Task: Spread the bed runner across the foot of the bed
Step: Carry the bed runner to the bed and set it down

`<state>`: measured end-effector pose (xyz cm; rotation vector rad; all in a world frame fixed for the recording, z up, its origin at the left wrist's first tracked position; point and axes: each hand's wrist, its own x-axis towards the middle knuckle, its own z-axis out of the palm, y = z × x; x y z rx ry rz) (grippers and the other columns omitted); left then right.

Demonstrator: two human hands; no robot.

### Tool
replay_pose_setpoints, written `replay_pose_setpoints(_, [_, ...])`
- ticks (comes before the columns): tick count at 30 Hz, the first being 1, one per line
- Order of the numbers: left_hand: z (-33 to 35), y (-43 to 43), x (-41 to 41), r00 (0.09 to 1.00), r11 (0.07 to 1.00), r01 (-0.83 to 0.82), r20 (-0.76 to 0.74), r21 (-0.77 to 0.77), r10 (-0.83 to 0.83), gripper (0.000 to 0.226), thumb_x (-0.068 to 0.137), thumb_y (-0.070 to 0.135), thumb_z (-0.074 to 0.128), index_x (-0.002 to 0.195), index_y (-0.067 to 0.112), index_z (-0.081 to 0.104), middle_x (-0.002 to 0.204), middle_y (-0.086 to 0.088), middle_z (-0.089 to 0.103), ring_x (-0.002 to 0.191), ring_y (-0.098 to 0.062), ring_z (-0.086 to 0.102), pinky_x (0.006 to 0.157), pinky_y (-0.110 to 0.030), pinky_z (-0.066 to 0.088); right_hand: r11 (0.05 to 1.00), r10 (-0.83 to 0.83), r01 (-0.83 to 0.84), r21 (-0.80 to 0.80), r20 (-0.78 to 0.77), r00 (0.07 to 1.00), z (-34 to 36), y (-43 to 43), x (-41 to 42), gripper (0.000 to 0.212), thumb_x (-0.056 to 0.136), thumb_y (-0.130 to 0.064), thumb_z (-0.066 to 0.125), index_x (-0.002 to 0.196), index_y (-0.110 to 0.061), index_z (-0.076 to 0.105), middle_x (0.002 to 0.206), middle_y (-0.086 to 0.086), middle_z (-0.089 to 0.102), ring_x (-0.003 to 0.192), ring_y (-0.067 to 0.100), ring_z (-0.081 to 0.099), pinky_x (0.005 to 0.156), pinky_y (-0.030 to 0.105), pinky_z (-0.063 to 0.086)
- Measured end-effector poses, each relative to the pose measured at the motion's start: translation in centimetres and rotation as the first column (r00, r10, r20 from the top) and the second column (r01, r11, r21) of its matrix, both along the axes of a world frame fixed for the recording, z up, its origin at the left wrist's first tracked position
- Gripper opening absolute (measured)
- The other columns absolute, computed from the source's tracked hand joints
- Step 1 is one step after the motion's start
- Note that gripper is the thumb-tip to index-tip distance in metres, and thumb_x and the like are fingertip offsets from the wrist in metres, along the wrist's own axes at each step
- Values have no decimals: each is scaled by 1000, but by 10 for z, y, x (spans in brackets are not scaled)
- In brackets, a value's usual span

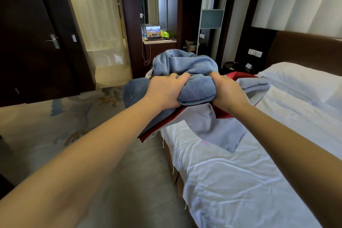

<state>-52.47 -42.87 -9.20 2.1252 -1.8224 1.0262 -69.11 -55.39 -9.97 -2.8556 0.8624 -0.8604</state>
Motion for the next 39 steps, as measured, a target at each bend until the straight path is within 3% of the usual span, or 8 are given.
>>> replay_pose_setpoints(12, [-8, -76, 139, 994, 994, 112, -12, -10, -112, 68, 71, 63, 60, 127, 27, 45, 98, 0, 67, 78, -27, 67, 65, -39, 52, 986, -165, 165, -23, -12, 986, -5, -50, 125, 42, 77, -19, 67, 112, -12, 46, 97, 18, 60, 87, 37, 58, 66, 43, 48])
replay_pose_setpoints(17, [-16, -110, 181, 983, 983, 182, 11, -5, -182, 68, 72, 64, 59, 127, 25, 47, 95, -2, 67, 75, -27, 66, 61, -39, 52, 977, -211, 211, 14, -8, 978, -16, -71, 161, 37, 79, -21, 66, 109, -12, 47, 99, 15, 59, 89, 35, 57, 69, 43, 49])
replay_pose_setpoints(25, [-28, -200, 217, 965, 965, 260, -3, -5, -260, 68, 71, 65, 58, 125, 25, 50, 92, -1, 67, 72, -27, 66, 67, -43, 52, 953, -304, 304, 0, -40, 952, -22, -143, 190, 37, 79, -21, 65, 110, -14, 46, 102, 13, 60, 91, 34, 57, 71, 46, 51])
replay_pose_setpoints(39, [-25, -392, 255, 929, 929, 370, -26, 1, -370, 69, 71, 60, 60, 127, 23, 48, 94, -3, 67, 72, -28, 66, 58, -37, 48, 919, -394, 392, -38, -47, 918, -14, -311, 220, 40, 79, -14, 64, 115, -12, 47, 103, 13, 60, 92, 34, 59, 72, 40, 47])
